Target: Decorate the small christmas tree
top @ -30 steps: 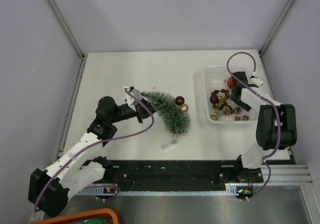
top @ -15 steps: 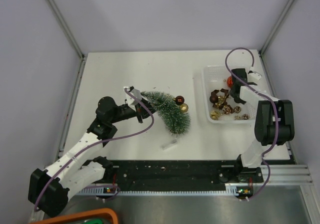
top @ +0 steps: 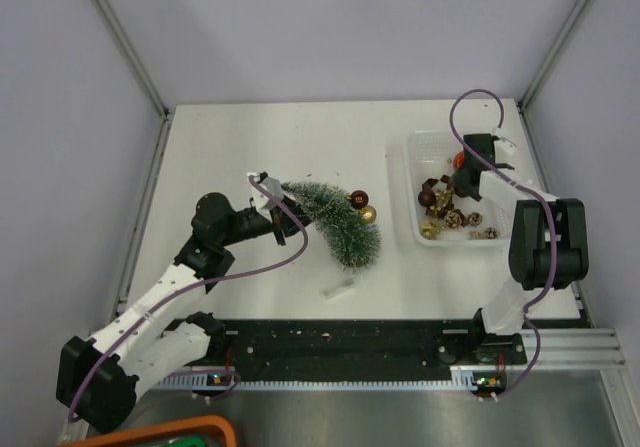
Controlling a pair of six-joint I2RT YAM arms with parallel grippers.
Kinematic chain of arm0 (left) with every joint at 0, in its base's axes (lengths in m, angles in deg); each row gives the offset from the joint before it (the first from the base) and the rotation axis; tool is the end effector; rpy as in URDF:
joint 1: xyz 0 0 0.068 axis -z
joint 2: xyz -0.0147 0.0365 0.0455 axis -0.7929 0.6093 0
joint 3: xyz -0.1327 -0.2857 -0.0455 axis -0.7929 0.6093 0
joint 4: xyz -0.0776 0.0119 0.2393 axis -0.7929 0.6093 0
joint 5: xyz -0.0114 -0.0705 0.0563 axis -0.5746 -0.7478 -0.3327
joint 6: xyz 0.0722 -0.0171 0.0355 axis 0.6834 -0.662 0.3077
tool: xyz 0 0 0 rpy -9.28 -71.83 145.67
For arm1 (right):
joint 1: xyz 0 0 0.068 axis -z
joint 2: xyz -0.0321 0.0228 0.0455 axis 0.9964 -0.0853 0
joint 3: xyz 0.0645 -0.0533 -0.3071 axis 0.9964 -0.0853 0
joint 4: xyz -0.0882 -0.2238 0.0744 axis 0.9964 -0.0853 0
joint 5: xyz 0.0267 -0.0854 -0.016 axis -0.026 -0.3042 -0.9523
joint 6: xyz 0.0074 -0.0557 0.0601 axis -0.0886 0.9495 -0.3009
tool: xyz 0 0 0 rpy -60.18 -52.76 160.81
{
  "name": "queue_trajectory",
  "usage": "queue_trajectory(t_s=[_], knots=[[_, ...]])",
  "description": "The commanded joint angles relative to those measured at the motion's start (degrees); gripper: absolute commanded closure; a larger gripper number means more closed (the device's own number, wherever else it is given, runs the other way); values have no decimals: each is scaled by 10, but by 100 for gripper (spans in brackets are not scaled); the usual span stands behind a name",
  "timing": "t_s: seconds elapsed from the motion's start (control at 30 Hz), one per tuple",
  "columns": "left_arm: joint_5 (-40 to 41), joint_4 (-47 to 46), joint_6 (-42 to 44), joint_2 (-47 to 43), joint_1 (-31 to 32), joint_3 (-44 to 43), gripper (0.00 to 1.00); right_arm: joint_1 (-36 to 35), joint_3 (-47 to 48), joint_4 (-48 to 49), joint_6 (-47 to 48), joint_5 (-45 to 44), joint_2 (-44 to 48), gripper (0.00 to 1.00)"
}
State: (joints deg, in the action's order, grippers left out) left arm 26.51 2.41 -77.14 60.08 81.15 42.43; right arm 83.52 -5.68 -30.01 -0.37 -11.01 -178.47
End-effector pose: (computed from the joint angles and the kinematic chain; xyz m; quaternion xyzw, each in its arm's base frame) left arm 0.1459 -0.1371 0.3522 0.4029 0.5564 -0.4405 0.5779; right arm 0.3714 -0.0151 0.2199 0.3379 0.8683 -0.0552 0.3589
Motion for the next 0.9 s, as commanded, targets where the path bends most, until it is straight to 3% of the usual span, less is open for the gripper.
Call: queue_trajectory(t_s=[0.0,0.23,0.43,0.77,0.87], knots=[[-2,-8,-6,-2,2,2,100,1,20,16,9,13,-20,56],[-3,-8,-5,-3,3,3,100,2,12,13,2,26,-20,57],[-2,-7,-6,-5,2,5,100,2,11,-2,-10,67,84,64],[2,-7,-12,-9,1,11,100,-6,-62,-86,4,294,367,61],[6,-8,-16,-9,3,13,100,-6,-90,-82,6,401,439,61]])
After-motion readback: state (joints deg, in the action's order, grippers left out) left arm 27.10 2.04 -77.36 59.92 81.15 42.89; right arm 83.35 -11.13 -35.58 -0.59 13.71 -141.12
